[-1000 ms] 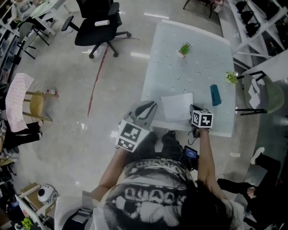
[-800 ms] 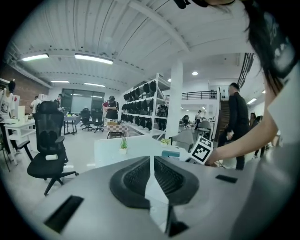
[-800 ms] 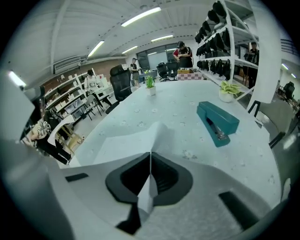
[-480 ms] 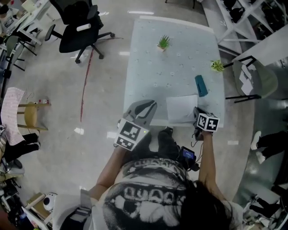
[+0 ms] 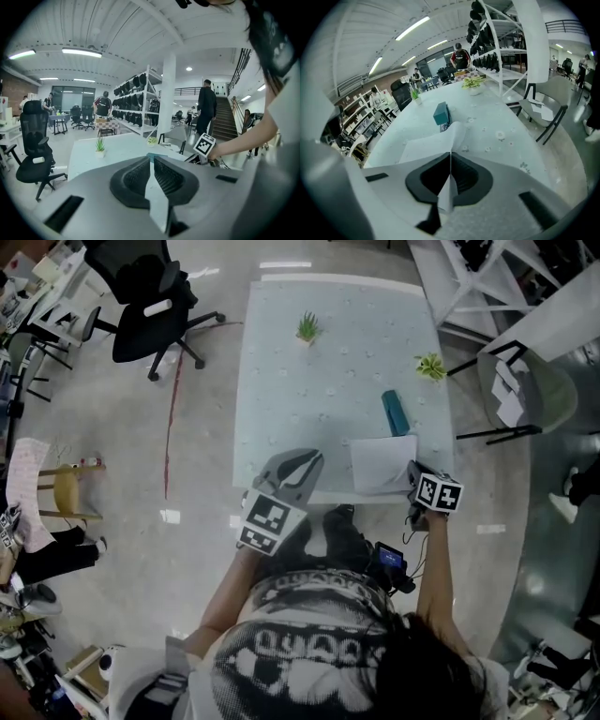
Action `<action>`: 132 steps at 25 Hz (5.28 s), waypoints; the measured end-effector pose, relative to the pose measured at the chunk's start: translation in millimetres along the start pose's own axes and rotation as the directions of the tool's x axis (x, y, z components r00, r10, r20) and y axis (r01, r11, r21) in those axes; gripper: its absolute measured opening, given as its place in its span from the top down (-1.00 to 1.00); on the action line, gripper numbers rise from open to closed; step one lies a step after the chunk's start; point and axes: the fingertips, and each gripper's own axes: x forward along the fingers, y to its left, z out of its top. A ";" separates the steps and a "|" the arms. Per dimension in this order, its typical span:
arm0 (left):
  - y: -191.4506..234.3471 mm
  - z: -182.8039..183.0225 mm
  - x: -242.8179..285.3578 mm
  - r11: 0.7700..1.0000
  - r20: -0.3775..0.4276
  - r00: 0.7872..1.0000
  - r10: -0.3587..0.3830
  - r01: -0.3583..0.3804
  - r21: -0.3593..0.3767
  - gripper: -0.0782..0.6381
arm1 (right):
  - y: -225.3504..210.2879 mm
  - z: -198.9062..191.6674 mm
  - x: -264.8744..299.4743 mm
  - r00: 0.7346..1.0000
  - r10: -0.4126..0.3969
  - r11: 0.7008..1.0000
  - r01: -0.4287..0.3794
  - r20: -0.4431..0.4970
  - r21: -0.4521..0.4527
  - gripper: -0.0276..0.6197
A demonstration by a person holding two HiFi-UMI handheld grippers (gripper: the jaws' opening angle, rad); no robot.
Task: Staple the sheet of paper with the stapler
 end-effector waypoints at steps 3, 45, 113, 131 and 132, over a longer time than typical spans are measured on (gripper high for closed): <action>-4.5 0.3 10.6 1.000 -0.012 1.000 0.011 -0.011 0.002 0.71 | -6.0 1.8 4.2 0.999 0.031 1.000 -0.031 -0.013 0.003 0.88; -29.7 20.1 64.4 0.976 0.020 0.977 0.213 -0.211 -0.051 0.71 | 35.5 95.2 37.2 0.910 0.160 0.616 -0.395 -0.383 -0.682 0.92; -82.1 -21.3 1.8 0.998 -0.057 0.997 0.045 -0.043 0.049 0.71 | 89.9 36.2 -58.1 0.957 0.279 0.878 -0.219 0.082 -0.426 0.92; -137.3 -75.8 -95.2 0.990 -0.076 0.993 -0.091 0.098 0.104 0.71 | 178.1 -70.2 -174.0 0.874 0.247 0.955 -0.146 0.418 -0.259 0.97; -140.1 -77.4 -98.4 0.989 -0.075 0.993 -0.095 0.103 0.107 0.71 | 181.4 -72.4 -180.5 0.866 0.248 0.955 -0.142 0.434 -0.261 0.97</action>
